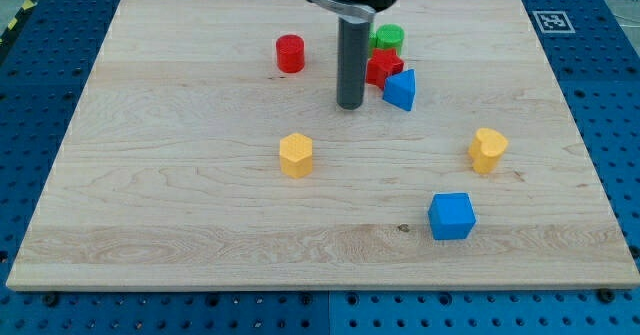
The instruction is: Move the arm to the right of the blue triangle
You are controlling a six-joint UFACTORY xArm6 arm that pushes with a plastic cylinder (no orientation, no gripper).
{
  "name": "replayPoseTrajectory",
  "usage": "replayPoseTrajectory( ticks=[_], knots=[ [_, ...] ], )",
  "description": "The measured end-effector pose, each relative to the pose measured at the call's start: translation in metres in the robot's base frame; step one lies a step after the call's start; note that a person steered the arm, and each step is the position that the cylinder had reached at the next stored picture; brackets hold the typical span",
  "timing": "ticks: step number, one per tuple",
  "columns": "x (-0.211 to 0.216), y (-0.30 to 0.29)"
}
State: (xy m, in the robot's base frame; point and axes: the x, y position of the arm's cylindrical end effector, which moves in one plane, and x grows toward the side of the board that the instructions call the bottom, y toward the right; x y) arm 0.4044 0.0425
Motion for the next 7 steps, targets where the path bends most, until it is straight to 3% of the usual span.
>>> replayPoseTrajectory(
  ticks=[4,5,7],
  knots=[
    [0.016,0.159],
    [-0.003,0.196],
    [-0.068,0.177]
  ],
)
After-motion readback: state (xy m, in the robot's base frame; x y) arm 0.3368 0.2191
